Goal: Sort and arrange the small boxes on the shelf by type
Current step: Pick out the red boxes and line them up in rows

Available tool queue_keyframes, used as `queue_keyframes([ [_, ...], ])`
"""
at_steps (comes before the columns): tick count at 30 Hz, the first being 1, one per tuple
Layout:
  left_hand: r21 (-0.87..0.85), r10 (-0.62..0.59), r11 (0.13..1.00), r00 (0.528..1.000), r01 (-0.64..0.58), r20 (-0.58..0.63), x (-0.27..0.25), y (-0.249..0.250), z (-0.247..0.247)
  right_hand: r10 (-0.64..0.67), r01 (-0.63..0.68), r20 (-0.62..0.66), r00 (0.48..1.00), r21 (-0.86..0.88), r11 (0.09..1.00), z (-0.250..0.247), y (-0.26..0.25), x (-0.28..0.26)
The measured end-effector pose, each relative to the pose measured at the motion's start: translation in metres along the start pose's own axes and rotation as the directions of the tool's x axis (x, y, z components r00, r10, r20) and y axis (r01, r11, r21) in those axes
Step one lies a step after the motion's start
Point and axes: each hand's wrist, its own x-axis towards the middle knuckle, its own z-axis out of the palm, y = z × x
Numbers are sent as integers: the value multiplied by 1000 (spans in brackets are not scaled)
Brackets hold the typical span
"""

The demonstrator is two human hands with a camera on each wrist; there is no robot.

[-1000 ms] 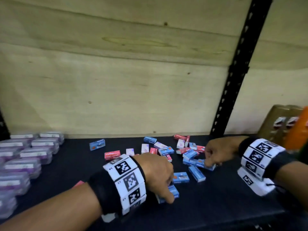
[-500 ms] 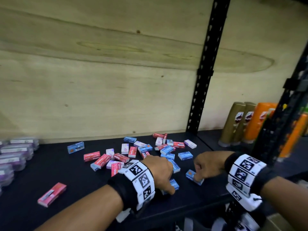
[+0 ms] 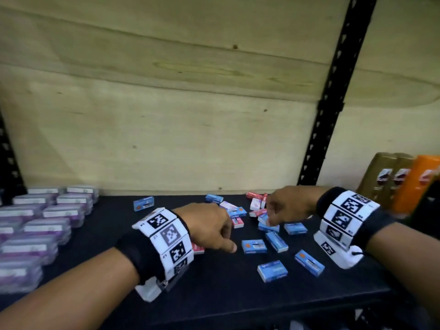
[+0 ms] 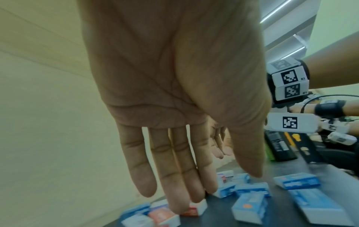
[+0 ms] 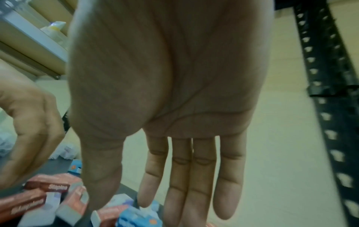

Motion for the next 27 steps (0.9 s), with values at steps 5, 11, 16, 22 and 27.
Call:
queue_keyframes([
  [5,-21,-164,986,986,163,-21,-31,-60,-11,-159,160,-51,986,19,987,-22,-47,45],
  [11,-39,-392,920,919,390,-44,-55,-129,-5,-246,247,-73,966,2,969,-33,-98,98],
  [16,-78,-543,840,837,538,-71,-53,-174,-4,-279,279,-44,959,5,960,-43,-124,132],
  [22,-49,-578,815,815,577,-24,-31,-209,1,-283,285,191,940,15,958,-45,-144,158],
  [27,-25,-564,825,826,564,7,-14,-218,3,-310,308,256,916,47,950,-37,-150,170],
])
